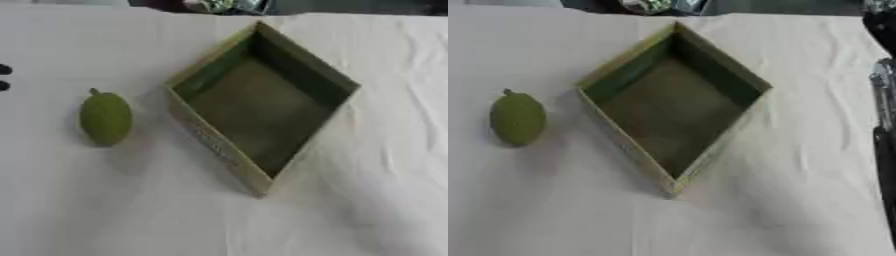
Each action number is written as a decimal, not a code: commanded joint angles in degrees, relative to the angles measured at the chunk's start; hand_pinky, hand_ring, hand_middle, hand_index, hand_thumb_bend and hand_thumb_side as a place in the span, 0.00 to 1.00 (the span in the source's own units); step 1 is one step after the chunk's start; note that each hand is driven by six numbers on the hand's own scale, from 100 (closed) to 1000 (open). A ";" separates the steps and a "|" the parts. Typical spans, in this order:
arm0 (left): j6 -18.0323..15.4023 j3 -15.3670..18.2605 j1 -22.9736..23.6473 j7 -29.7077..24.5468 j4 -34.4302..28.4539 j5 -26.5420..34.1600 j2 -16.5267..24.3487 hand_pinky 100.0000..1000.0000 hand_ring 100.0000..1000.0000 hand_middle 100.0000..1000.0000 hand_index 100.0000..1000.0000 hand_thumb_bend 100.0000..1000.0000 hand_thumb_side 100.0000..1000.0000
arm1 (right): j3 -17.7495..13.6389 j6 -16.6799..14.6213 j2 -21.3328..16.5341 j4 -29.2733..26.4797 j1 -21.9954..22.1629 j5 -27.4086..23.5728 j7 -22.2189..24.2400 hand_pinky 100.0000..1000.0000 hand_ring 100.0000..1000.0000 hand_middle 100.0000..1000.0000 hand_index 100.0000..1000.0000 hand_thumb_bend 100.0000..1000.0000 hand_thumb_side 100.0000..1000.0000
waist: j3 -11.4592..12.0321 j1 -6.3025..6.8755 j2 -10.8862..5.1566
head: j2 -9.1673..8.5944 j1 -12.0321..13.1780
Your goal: Pick up objects on the table and place them in the box.
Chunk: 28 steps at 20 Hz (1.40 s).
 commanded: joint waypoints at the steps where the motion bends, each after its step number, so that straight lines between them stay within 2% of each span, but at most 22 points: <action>1: -0.48 0.08 -1.40 -2.58 0.13 -0.76 0.87 0.96 0.95 0.94 0.91 0.20 0.06 | -0.14 -0.28 -2.29 -1.04 -0.37 0.48 0.01 0.77 0.58 0.53 0.75 0.00 0.31 | -0.03 0.14 -1.74 | 0.22 0.32; 2: -0.49 -0.11 -1.64 -2.96 0.31 -1.35 0.72 0.96 0.95 0.94 0.91 0.23 0.01 | -0.11 -0.29 -2.34 -1.04 -0.38 0.49 0.03 0.77 0.58 0.53 0.75 0.00 0.31 | -0.04 0.14 -1.78 | 0.24 0.36; 4: -0.40 -0.61 -2.18 -3.28 0.84 -2.88 0.24 0.96 0.95 0.93 0.92 0.24 0.00 | -0.04 -0.32 -2.37 -1.04 -0.43 0.49 0.07 0.77 0.58 0.54 0.75 0.00 0.31 | -0.07 0.14 -1.87 | 0.27 0.45; 6: -0.40 -1.29 -2.78 -3.38 1.50 -3.83 -0.57 0.95 0.95 0.94 0.92 0.21 0.00 | 0.07 -0.35 -2.36 -1.04 -0.50 0.39 0.16 0.77 0.58 0.54 0.75 0.00 0.31 | -0.13 0.14 -1.94 | 0.31 0.57; 11: -1.33 -2.83 -5.08 -5.98 2.16 -2.33 -4.06 0.94 0.96 0.95 0.92 0.11 0.06 | 0.26 -0.26 -2.13 -1.04 -0.69 0.15 0.45 0.77 0.58 0.53 0.75 0.00 0.31 | -0.19 0.03 -2.02 | 0.54 0.85; 20: -0.13 -4.44 -9.36 -10.24 2.98 -2.73 -9.76 0.94 0.96 0.95 0.92 0.11 0.07 | 0.62 -0.11 -1.94 -1.04 -0.68 -0.31 1.01 0.78 0.58 0.53 0.75 0.00 0.32 | 0.13 -0.06 -2.21 | 0.91 1.39; 24: 0.35 -4.83 -10.95 -10.05 3.74 -4.12 -11.48 0.94 0.96 0.95 0.93 0.12 0.09 | 0.80 0.02 -1.83 -1.04 -0.54 -0.52 1.31 0.78 0.58 0.53 0.75 0.00 0.33 | 0.25 0.03 -2.29 | 1.08 1.40; 28: 0.08 -5.21 -12.50 -9.89 3.73 -5.40 -13.07 0.95 0.97 0.95 0.94 0.18 0.22 | 0.77 0.12 -1.77 -1.04 -0.46 -0.66 1.41 0.78 0.58 0.53 0.75 0.00 0.33 | 0.21 0.15 -2.34 | 1.24 1.38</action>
